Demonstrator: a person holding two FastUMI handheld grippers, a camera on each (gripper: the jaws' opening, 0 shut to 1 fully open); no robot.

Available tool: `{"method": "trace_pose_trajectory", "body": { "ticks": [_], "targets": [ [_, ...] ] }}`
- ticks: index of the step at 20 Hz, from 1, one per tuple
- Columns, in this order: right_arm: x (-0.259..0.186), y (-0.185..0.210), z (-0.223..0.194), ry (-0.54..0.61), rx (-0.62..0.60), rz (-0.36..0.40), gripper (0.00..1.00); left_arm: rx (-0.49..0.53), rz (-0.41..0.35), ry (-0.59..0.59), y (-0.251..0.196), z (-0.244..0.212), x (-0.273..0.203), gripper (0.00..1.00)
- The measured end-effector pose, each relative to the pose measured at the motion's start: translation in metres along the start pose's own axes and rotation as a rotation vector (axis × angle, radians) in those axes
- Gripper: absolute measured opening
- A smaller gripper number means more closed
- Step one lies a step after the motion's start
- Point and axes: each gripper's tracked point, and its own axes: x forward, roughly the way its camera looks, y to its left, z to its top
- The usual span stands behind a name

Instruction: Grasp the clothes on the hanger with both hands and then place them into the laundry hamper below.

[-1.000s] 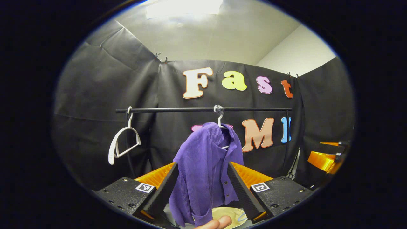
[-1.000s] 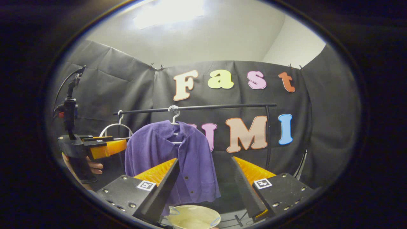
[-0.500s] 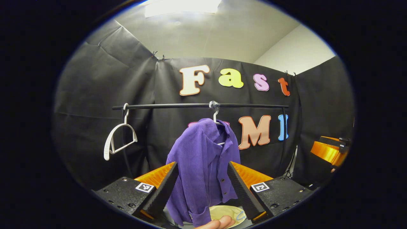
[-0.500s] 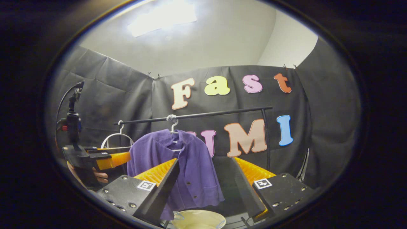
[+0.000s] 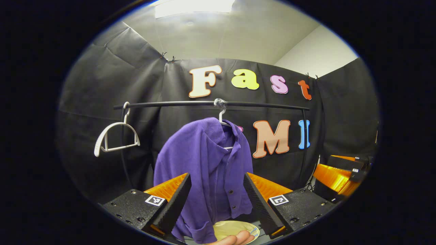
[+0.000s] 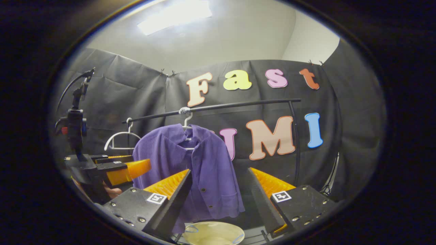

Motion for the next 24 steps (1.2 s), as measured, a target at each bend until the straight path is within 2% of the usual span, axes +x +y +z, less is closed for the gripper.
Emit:
{"method": "trace_pose_trajectory", "body": {
  "ticks": [2, 3, 7, 8, 9, 11, 12, 13, 14, 15, 17, 18, 19, 22, 23, 24],
  "targets": [
    [0.014, -0.005, -0.013, 0.011, -0.019, 0.004, 0.99, -0.002, 0.026, -0.001, -0.005, -0.012, 0.014, 0.92],
    [0.021, -0.009, -0.019, 0.014, -0.026, 0.001, 0.96, 0.000, 0.033, 0.003, -0.008, -0.020, 0.022, 0.92],
    [0.061, -0.022, -0.051, 0.052, -0.016, 0.007, 0.96, -0.021, 0.085, 0.057, -0.015, -0.065, 0.049, 0.92],
    [0.071, -0.028, -0.056, 0.055, -0.007, 0.002, 0.96, -0.029, 0.112, 0.070, -0.014, -0.077, 0.054, 0.95],
    [0.081, -0.033, -0.063, 0.057, -0.006, -0.008, 0.96, -0.034, 0.122, 0.082, -0.017, -0.089, 0.060, 0.92],
    [0.099, -0.042, -0.081, 0.080, -0.009, -0.020, 0.99, -0.003, 0.158, 0.093, -0.021, -0.105, 0.072, 0.94],
    [0.109, -0.043, -0.093, 0.095, -0.011, -0.018, 0.96, 0.022, 0.191, 0.086, -0.015, -0.110, 0.077, 0.91],
    [0.118, -0.044, -0.102, 0.109, -0.007, -0.015, 0.96, 0.046, 0.224, 0.066, -0.007, -0.109, 0.085, 0.95],
    [0.125, -0.045, -0.110, 0.120, -0.002, -0.007, 0.96, 0.062, 0.267, 0.059, 0.003, -0.110, 0.092, 0.94],
    [0.133, -0.043, -0.116, 0.125, 0.004, 0.003, 0.96, 0.068, 0.329, 0.059, 0.017, -0.113, 0.096, 0.98],
    [0.152, -0.040, -0.123, 0.126, 0.015, 0.020, 0.96, 0.101, 0.473, 0.042, 0.050, -0.116, 0.091, 0.92],
    [0.161, -0.035, -0.126, 0.124, 0.024, 0.039, 0.94, 0.132, 0.531, 0.006, 0.059, -0.107, 0.089, 0.93],
    [0.171, -0.025, -0.129, 0.119, 0.032, 0.068, 0.96, 0.157, 0.559, -0.016, 0.068, -0.102, 0.091, 0.93],
    [0.198, 0.000, -0.138, 0.126, 0.050, 0.144, 0.96, 0.169, 0.553, 0.071, 0.075, -0.127, 0.108, 0.89],
    [0.205, 0.012, -0.141, 0.128, 0.055, 0.174, 0.94, 0.171, 0.548, 0.087, 0.080, -0.129, 0.111, 0.91],
    [0.211, 0.024, -0.141, 0.122, 0.057, 0.208, 0.97, 0.163, 0.530, 0.077, 0.078, -0.126, 0.112, 0.92]
  ]
}}
